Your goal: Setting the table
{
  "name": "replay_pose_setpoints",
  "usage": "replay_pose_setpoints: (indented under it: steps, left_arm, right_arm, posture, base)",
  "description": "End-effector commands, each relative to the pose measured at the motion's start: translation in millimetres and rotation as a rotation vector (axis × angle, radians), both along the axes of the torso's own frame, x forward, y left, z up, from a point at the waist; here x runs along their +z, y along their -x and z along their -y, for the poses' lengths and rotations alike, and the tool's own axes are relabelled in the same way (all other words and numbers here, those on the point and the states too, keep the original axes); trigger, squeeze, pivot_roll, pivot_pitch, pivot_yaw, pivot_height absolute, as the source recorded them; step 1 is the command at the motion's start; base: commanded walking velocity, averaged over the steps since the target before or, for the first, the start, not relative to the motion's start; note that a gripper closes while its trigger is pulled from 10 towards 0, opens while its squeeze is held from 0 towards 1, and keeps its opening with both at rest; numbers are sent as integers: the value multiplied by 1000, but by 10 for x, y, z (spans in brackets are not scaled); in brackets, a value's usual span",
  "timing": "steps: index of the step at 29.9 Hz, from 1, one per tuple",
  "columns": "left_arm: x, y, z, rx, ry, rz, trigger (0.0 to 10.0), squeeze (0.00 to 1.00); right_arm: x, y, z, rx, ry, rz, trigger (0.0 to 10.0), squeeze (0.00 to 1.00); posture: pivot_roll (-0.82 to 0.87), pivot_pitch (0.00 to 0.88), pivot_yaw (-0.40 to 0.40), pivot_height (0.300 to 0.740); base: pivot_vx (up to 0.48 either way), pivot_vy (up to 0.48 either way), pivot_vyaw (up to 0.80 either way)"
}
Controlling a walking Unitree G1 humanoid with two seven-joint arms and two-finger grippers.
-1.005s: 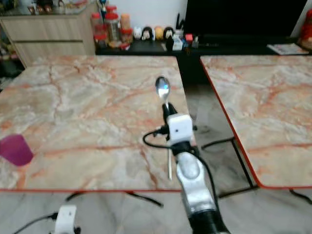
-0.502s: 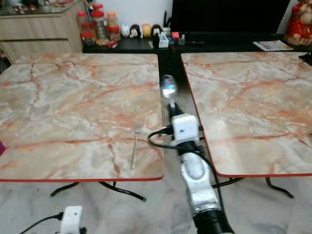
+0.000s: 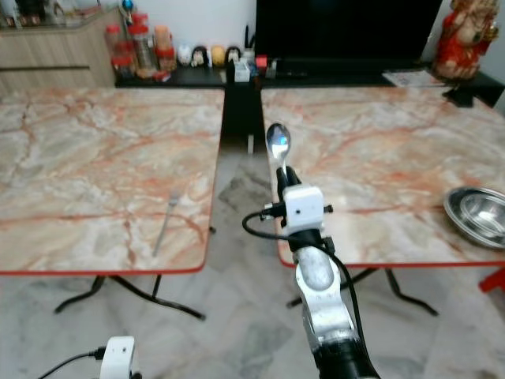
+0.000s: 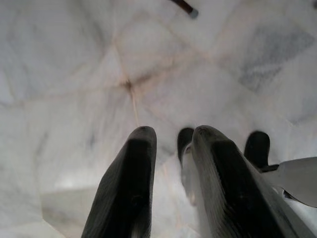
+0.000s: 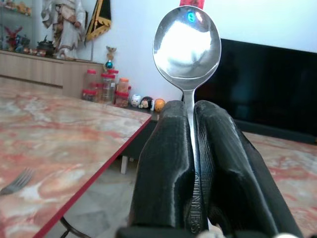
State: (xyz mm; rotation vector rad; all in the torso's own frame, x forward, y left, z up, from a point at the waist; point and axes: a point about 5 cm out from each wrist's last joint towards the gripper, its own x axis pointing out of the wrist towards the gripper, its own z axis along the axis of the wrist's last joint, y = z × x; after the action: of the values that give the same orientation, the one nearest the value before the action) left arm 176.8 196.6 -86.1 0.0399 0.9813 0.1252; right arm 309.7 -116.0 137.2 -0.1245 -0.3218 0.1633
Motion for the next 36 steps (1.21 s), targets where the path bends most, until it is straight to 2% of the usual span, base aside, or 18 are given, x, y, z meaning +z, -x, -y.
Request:
replay_pose_setpoints:
  steps: [1,21,33,36]
  left_arm:
    - [1,8,-38,0,-7,-7,10000,0]
    - [-5,21,-37,-19,-10,-11,10000,0]
    - [-3,25,-54,-1,-7,-7,10000,0]
    - [-2,26,-53,20,15,7,10000,0]
  right_arm:
    - [57,-10,-47,15,-4,20,10000,0]
    - [36,14,-49,9,-5,13,10000,0]
    - [32,9,-49,3,-9,7,10000,0]
    - [28,10,-48,1,-9,4,10000,0]
  posture:
    - [-41,0,-12,740]
    - [-48,0,-4,740]
    - [-39,0,-9,740]
    - [-39,0,-7,740]
  base:
    - [0,-322,0]
    - [0,-320,0]
    - [0,-313,0]
    - [0,0,0]
